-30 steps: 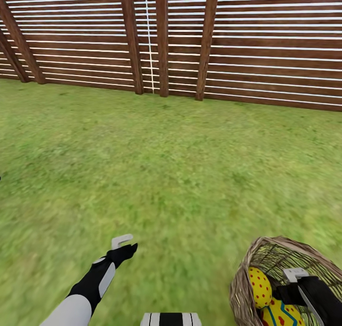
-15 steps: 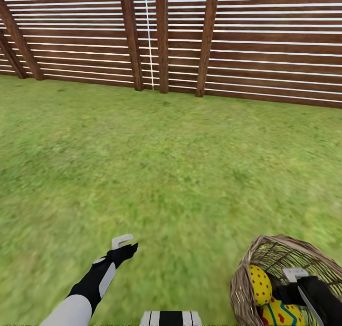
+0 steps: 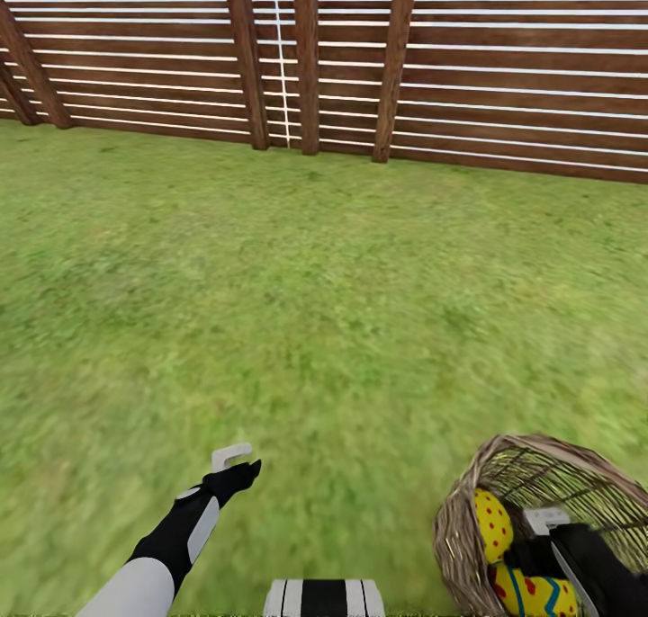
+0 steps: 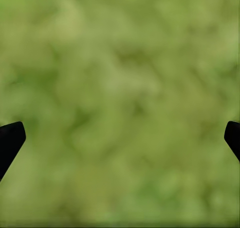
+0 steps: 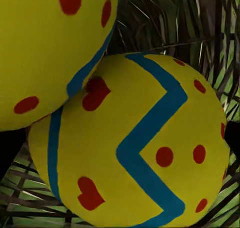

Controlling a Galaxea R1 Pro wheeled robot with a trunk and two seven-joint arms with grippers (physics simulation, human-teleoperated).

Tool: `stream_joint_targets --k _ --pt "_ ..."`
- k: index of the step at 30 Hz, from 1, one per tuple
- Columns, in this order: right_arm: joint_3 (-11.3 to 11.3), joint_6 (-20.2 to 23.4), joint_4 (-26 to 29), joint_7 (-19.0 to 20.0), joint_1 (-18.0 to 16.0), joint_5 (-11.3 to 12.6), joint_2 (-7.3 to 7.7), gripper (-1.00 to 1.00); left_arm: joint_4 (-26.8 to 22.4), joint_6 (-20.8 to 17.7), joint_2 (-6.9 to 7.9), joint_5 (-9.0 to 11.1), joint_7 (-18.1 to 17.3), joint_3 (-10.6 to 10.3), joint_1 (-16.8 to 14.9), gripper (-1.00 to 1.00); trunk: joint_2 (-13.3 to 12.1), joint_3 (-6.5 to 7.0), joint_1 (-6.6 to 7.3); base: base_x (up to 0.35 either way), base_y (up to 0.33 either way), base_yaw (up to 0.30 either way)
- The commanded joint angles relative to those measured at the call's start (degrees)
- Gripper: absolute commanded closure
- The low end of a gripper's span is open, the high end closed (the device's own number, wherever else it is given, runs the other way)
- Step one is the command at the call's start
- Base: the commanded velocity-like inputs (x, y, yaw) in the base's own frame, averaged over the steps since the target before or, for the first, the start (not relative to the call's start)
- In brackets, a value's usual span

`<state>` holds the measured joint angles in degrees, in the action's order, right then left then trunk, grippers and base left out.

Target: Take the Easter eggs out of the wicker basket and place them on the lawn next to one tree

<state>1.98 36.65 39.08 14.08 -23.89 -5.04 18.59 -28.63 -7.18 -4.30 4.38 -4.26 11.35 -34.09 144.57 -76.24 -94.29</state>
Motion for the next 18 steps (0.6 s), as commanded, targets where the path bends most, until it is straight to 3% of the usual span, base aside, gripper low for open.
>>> stream_joint_targets --k 1,13,18 --pt "0.3 0.3 0.1 0.5 0.0 -0.3 -0.08 -1.0 -0.1 -0.5 -0.07 0.5 -0.4 0.4 0.0 -1.0 0.0 -0.27 -0.01 0.0 0.0 0.0" --pt "0.8 0.2 0.2 0.5 0.0 -0.3 1.3 -1.0 0.0 -0.5 -0.42 0.4 -0.4 0.4 0.0 -1.0 0.1 -1.38 -0.14 0.0 0.0 0.0" --pt "0.7 0.2 0.2 0.5 0.0 -0.2 1.27 -1.0 0.0 -0.5 -0.45 0.4 -0.4 0.4 0.0 -1.0 0.2 -2.48 -0.27 0.0 0.0 0.0"
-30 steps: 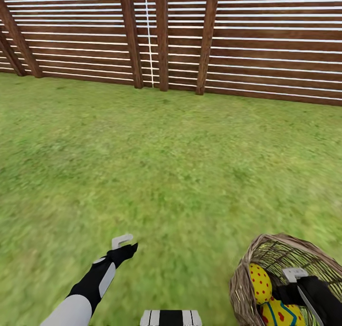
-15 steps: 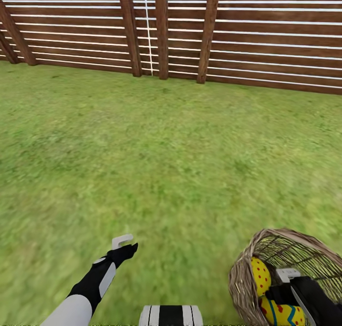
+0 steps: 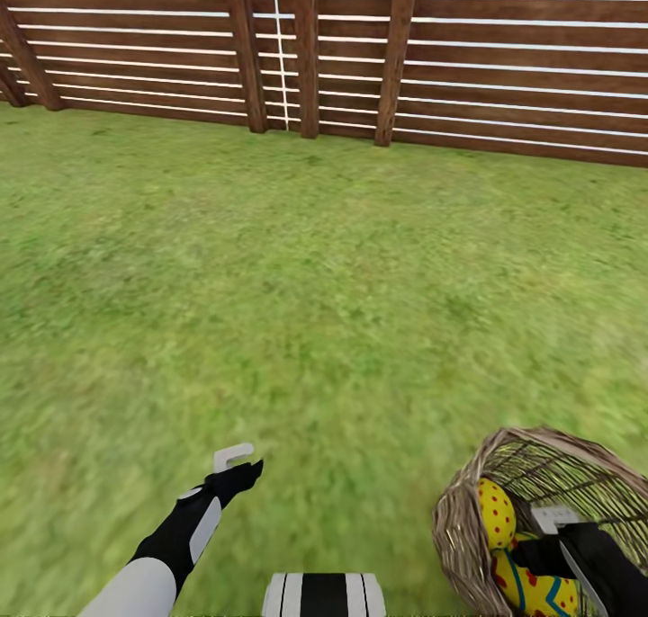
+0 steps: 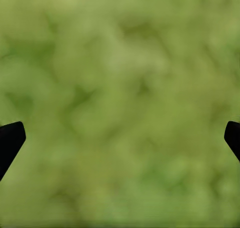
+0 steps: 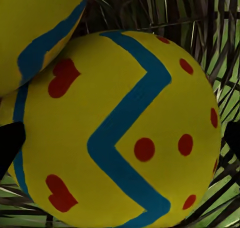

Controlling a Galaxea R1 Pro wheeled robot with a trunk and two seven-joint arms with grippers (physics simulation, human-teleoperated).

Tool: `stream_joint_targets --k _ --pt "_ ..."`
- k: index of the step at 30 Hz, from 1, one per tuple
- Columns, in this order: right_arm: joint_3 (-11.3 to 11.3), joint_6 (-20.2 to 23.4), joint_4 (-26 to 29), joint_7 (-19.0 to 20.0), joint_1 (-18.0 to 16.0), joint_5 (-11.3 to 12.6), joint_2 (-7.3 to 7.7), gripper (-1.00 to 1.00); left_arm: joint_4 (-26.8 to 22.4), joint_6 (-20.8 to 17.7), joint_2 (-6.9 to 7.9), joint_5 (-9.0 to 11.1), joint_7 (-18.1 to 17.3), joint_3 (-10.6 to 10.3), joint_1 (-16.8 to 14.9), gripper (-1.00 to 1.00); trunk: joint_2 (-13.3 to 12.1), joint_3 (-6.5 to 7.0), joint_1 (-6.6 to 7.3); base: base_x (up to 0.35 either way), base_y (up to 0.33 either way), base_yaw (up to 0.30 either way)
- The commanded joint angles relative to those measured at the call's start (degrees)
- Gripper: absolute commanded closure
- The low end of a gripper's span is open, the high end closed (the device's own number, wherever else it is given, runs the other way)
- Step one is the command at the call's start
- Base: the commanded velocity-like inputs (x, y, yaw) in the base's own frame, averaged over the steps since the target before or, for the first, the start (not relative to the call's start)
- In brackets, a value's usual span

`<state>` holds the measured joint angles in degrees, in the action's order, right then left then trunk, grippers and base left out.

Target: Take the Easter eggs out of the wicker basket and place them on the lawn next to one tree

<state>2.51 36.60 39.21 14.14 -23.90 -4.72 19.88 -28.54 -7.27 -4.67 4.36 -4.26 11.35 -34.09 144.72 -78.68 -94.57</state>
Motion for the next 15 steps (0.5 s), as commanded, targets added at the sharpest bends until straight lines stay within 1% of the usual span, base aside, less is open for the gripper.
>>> stream_joint_targets --k 1,8,12,13,15 --pt "0.2 0.2 0.1 0.4 0.0 -0.6 -0.02 -1.0 -0.1 -0.5 -0.07 0.4 -0.4 0.4 0.0 -1.0 0.0 -0.27 -0.01 0.0 0.0 0.0" --pt "0.0 0.2 0.1 0.4 0.0 -0.6 -0.19 -1.0 -0.1 -0.5 -0.07 0.4 -0.4 0.4 0.0 -1.0 0.1 -1.82 -0.19 0.0 0.0 0.0" --pt "0.2 0.2 0.1 0.4 0.0 -0.6 -0.11 -1.0 -0.1 -0.4 -0.07 0.4 -0.4 0.4 0.0 -1.0 0.1 -1.82 -0.19 0.0 0.0 0.0" --pt "0.2 0.1 0.1 0.4 0.0 -0.6 -0.07 1.0 -0.1 -0.4 -0.07 0.4 -0.4 0.4 0.0 -1.0 0.1 -1.82 -0.19 0.0 0.0 0.0" --pt "0.3 -0.2 0.4 0.4 0.0 -0.6 0.04 1.0 -0.1 -0.4 -0.07 0.4 -0.4 0.4 0.0 -1.0 0.1 -1.82 -0.19 0.0 0.0 0.0"
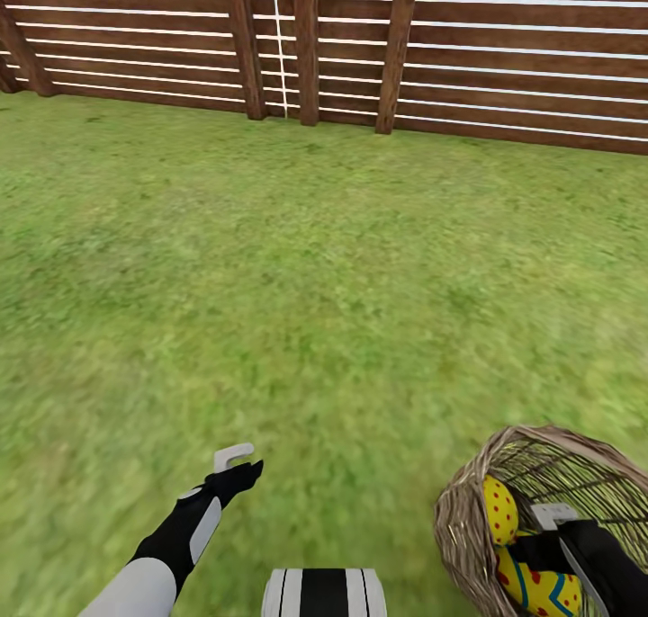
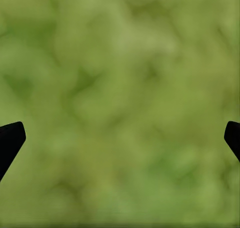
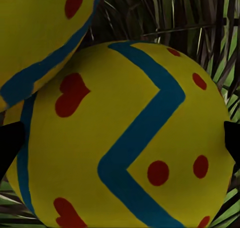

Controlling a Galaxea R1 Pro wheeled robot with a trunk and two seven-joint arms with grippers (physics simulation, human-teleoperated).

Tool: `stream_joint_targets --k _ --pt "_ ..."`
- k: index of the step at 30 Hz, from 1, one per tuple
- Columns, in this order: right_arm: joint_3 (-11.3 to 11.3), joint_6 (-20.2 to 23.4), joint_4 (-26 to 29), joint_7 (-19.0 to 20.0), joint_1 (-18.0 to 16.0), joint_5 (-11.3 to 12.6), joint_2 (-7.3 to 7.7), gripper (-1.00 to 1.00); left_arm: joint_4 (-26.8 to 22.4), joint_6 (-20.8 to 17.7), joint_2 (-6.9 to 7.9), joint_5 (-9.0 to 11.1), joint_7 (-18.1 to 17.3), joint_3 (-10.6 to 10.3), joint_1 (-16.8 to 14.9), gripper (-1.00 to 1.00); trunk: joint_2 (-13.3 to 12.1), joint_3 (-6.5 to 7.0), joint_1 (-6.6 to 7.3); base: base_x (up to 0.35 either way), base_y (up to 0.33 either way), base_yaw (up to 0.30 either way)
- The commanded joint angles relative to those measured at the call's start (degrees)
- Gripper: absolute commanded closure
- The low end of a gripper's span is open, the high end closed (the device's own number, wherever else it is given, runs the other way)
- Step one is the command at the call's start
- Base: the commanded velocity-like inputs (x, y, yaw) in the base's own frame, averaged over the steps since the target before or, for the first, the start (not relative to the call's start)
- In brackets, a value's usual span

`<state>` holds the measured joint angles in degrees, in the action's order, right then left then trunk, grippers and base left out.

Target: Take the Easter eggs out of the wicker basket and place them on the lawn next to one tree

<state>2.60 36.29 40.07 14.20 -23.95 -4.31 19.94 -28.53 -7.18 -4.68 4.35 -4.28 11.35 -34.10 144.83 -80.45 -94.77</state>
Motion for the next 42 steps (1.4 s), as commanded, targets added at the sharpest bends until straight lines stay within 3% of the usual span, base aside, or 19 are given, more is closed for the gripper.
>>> stream_joint_targets --k 1,26,42 --pt "0.2 0.1 -0.4 0.3 0.0 -1.0 0.0 1.0 -0.1 -0.5 -0.07 0.4 -0.4 0.4 0.0 -1.0 0.0 -0.05 0.0 0.0 0.0 0.0" --pt "0.2 0.1 -0.4 0.3 0.0 -1.0 -0.08 1.0 0.0 -0.5 -0.07 0.5 -0.5 0.4 0.0 -1.0 0.0 -0.05 0.0 0.0 0.0 0.0" --pt "0.1 0.1 -0.4 0.3 0.0 -1.0 -0.43 1.0 1.5 -0.5 -0.56 0.5 0.0 0.4 0.0 -1.0 -0.2 3.5 0.41 0.0 0.0 0.0"
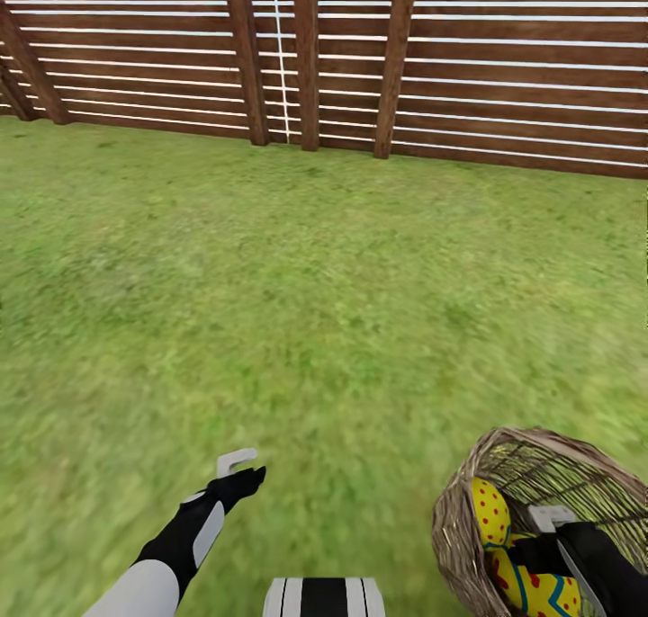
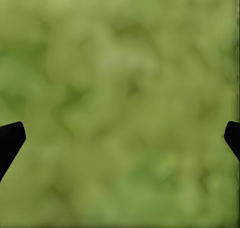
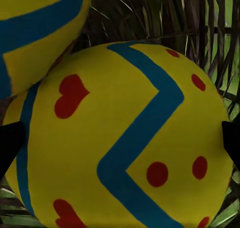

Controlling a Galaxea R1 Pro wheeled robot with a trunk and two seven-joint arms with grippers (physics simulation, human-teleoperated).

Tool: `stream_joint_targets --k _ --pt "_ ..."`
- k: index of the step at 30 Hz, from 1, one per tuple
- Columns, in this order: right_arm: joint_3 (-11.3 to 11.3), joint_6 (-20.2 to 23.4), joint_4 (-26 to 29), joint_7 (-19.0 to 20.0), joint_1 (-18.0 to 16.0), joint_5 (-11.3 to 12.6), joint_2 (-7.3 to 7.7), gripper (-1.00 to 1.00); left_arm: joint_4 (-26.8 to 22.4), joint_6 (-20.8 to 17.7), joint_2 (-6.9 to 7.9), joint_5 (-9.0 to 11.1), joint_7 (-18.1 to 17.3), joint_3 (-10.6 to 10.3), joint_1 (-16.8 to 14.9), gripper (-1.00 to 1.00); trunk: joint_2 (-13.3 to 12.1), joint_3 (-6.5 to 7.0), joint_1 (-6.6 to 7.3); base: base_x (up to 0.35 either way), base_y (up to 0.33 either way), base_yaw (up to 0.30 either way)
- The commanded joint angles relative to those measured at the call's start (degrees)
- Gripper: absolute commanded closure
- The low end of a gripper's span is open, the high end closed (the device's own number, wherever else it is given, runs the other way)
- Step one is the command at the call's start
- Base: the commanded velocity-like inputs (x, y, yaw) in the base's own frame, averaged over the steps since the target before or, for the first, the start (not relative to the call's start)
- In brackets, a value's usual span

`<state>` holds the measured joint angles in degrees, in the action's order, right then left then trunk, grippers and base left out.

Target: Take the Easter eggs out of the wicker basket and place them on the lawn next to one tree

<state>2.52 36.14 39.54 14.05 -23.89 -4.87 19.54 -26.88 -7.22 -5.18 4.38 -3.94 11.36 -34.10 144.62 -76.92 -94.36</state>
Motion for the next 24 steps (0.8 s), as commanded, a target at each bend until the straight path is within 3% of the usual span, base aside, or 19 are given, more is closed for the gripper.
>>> stream_joint_targets --k 1,5,16,24 --pt "0.2 0.2 0.1 0.5 0.0 -0.4 -0.12 1.0 -0.1 -0.4 -0.08 0.5 -0.4 0.4 0.0 -1.0 0.0 0.19 0.03 0.0 0.0 0.0" --pt "0.1 0.2 0.1 0.5 0.0 -0.4 -0.26 1.0 -0.1 -0.4 -0.67 0.4 -0.4 0.4 0.0 -1.0 0.0 0.67 0.08 0.0 0.0 0.019" --pt "-0.2 0.2 0.1 0.5 0.0 -0.4 -0.35 1.0 -0.1 -0.4 -0.71 0.5 -0.7 0.4 0.0 -1.0 0.0 1.44 0.08 0.0 0.0 0.126" --pt "-0.2 0.2 0.1 0.5 0.0 -0.4 -0.38 1.0 0.0 -0.4 -0.71 0.5 -0.8 0.4 0.0 -1.0 0.0 1.47 0.08 0.0 0.0 0.012"
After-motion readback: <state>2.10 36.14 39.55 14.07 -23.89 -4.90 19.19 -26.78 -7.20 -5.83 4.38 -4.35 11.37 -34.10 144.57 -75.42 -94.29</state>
